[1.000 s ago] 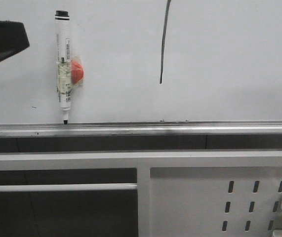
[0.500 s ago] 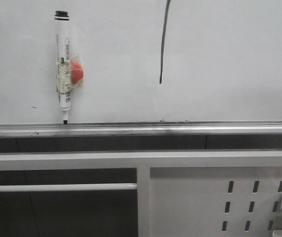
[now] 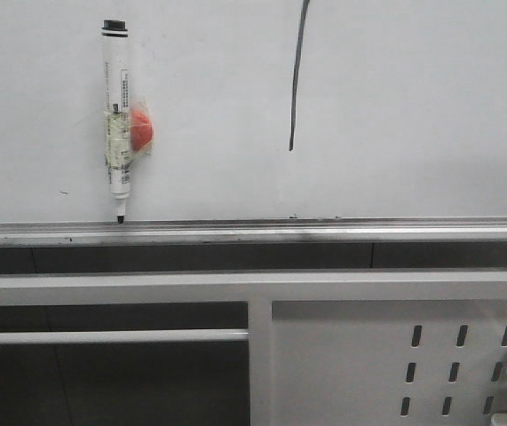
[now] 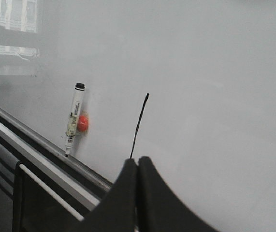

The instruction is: Write number 1 on whiteboard

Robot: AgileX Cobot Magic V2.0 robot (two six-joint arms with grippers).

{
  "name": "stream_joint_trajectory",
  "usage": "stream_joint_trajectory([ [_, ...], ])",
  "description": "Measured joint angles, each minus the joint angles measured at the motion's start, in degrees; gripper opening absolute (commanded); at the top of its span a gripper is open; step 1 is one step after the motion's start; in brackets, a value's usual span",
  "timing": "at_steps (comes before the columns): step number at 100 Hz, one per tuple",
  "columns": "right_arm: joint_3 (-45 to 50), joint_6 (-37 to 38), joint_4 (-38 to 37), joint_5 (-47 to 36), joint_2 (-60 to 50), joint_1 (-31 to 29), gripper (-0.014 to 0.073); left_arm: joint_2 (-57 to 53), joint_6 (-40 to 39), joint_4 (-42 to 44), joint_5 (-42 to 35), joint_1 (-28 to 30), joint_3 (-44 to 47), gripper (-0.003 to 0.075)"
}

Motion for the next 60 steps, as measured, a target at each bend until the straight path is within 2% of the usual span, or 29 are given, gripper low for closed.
stream_joint_trajectory([
  [12,0.0,0.0,0.0,0.0,0.0,0.0,-0.0069,-4.1,-0.1,-3.4,2.3,4.7,3.6,-0.002],
  [27,0.0,0.0,0.0,0.0,0.0,0.0,-0.0069,-5.0,-0.1,-4.4,4.1,7.0,5.3,-0.002],
  [42,0.0,0.0,0.0,0.0,0.0,0.0,-0.0069,-5.1,0.5,-2.2,8.5,7.4,5.3,-0.002],
  [60,0.0,0.0,0.0,0.0,0.0,0.0,-0.0069,-7.7,-0.5,1.5,9.9,9.1,5.3,-0.002],
])
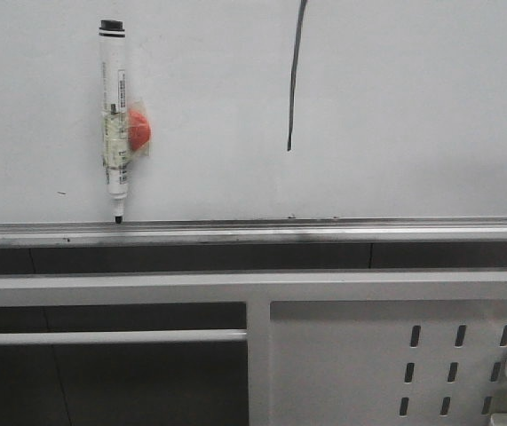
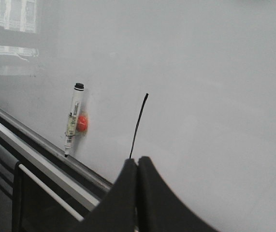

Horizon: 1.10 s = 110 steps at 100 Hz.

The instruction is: Write number 1 on whiteboard

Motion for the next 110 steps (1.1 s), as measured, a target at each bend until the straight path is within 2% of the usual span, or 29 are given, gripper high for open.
stream_joint_trajectory([
  [16,0.0,0.0,0.0,0.0,0.0,0.0,-0.0069,-0.3,-8.6,6.8,2.4,6.8,0.0,-0.002],
  [25,0.0,0.0,0.0,0.0,0.0,0.0,-0.0069,-0.3,-10.8,9.4,6.0,8.8,0.0,-0.002],
  [39,0.0,0.0,0.0,0.0,0.0,0.0,-0.0069,-0.3,-11.7,11.6,11.2,9.0,0.0,-0.002],
  [110,0.0,0.0,0.0,0.0,0.0,0.0,-0.0069,-0.3,-11.7,12.5,11.4,9.0,0.0,-0.002],
])
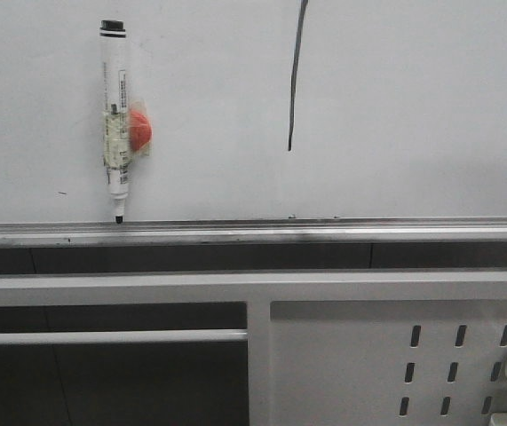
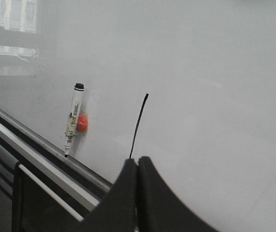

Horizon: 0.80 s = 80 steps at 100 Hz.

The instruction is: Write number 1 on whiteboard

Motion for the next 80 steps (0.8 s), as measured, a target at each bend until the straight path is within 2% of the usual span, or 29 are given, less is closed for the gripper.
stream_joint_trajectory([
  [55,1.1,0.5,-0.7,-1.2,0.0,0.0,-0.0069,0.0,0.0,0.0,0.0,0.0,0.0,-0.002],
  [71,7.3,13.4,-8.1,-11.1,0.0,0.0,-0.0069,0.0,0.0,0.0,0.0,0.0,0.0,-0.002],
  [80,7.5,17.8,-13.9,-11.9,-0.1,0.0,-0.0069,0.0,0.0,0.0,0.0,0.0,0.0,-0.002],
])
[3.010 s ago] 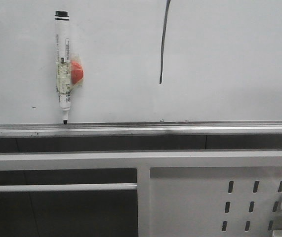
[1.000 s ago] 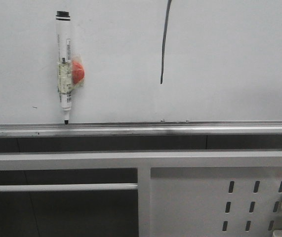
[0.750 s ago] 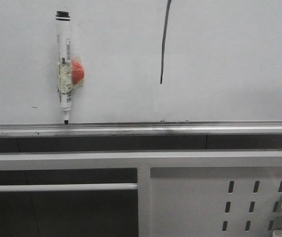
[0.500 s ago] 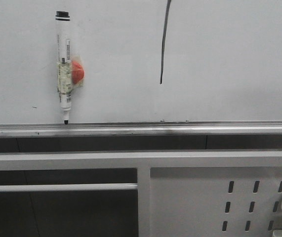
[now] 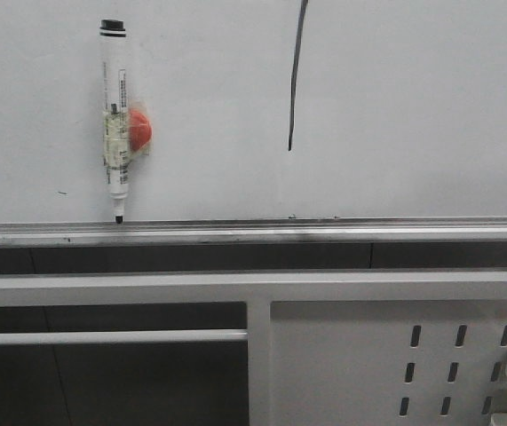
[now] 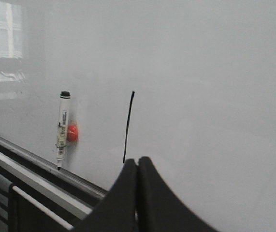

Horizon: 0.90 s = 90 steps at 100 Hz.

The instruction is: Write number 1 on whiteboard

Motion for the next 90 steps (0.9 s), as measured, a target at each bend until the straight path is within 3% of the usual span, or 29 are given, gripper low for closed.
stream_joint_trajectory([
  [9,0.0,2.2,-10.0,1.8,0.0,0.0,-0.0069,0.0,0.0,0.0,0.0,0.0,0.0,-0.002],
  [23,0.0,6.4,-15.3,5.1,0.0,-2.0,-0.0069,0.0,0.0,0.0,0.0,0.0,0.0,-0.002],
  [47,0.0,14.3,-16.3,22.5,0.0,-14.8,-0.0069,0.0,0.0,0.0,0.0,0.0,0.0,-0.002],
  [71,0.0,15.9,-12.8,25.3,0.0,-29.8,-0.0069,0.0,0.0,0.0,0.0,0.0,0.0,-0.002],
  [90,0.0,16.2,-11.4,28.1,0.0,-37.7,-0.0069,0.0,0.0,0.0,0.0,0.1,0.0,-0.002],
])
